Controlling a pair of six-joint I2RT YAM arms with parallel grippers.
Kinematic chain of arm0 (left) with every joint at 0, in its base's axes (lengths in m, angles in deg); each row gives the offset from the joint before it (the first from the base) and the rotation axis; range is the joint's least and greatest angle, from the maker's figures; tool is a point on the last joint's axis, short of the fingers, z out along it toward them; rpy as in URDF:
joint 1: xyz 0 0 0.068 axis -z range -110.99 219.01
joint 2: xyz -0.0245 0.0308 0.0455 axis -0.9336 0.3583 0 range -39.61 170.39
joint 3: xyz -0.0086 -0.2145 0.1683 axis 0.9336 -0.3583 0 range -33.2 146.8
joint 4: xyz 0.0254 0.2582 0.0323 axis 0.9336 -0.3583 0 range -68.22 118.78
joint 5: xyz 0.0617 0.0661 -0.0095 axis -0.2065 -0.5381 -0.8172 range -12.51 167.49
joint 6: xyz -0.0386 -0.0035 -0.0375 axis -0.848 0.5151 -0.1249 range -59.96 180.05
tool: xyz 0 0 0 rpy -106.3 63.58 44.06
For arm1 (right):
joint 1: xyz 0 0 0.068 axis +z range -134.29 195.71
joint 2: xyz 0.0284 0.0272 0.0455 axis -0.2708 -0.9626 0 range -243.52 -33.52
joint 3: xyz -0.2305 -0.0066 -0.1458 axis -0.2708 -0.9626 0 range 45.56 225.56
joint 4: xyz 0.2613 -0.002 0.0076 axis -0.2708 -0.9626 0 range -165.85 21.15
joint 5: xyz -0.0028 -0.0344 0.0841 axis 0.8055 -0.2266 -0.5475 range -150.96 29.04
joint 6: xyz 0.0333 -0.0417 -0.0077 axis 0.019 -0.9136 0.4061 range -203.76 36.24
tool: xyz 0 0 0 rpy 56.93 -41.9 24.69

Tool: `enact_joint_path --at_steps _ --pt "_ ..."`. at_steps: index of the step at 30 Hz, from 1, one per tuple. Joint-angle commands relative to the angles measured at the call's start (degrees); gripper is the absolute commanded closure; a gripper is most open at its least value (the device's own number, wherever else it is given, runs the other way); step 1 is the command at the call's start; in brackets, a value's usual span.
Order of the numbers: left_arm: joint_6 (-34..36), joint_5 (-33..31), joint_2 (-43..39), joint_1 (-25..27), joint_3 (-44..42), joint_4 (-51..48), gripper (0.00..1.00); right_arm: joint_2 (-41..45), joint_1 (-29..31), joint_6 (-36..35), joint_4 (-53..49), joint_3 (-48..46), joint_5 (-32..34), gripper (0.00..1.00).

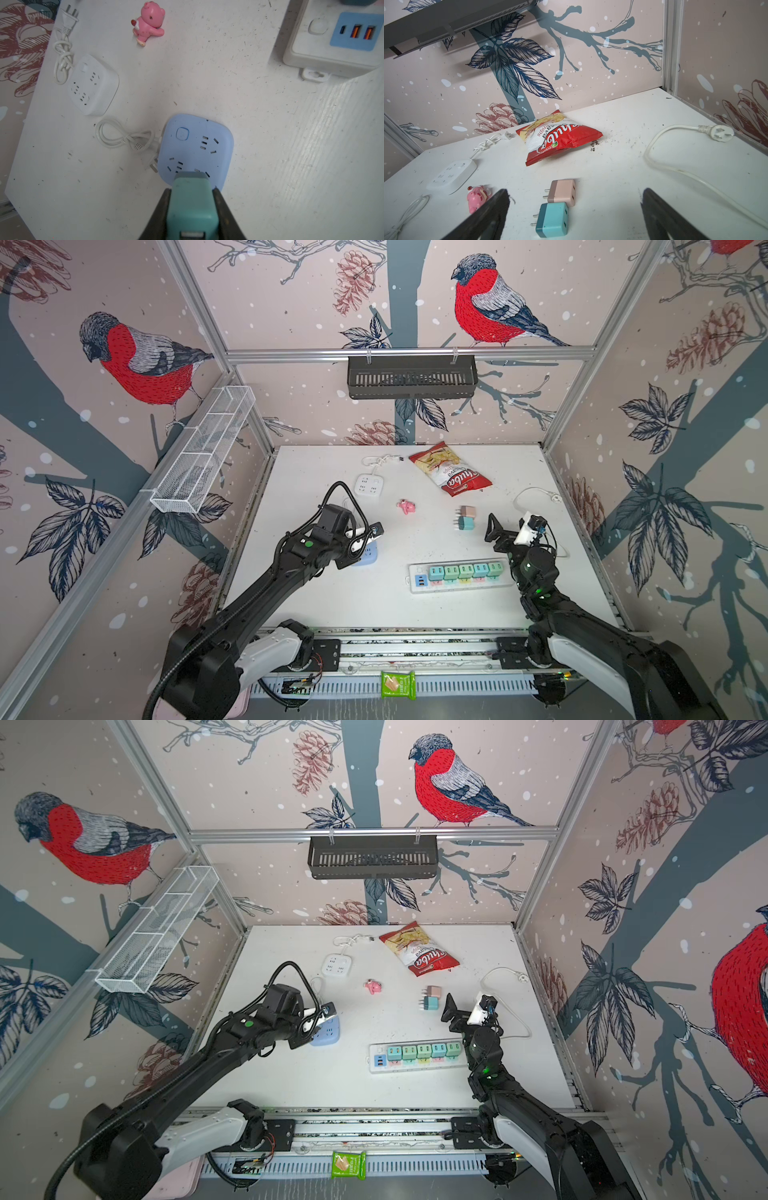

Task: Insert the plug
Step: 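Lower the teal adapter with the left gripper into the blue socket box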

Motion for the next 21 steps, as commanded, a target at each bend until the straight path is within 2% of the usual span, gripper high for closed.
enact_joint_path --at_steps 1,7,11,21 --pt "1.8 0.6 -0.1 -0.1 -1.2 5.8 1.0 0.1 0.5 -1.3 0.9 0.4 -0.2 0.0" --pt "0.9 0.5 7.6 -0.1 1.0 3.4 1.0 0.9 0.6 -1.2 0.7 0.1 0.0 0.0" --pt "0.5 0.2 7.6 -0.2 0.3 4.3 1.0 0.3 0.6 -1.5 0.7 0.3 -0.3 0.0" --pt "0.5 6.7 10.7 -0.2 2.0 5.2 1.0 -0.2 0.9 -1.8 0.5 0.7 -0.4 0.0"
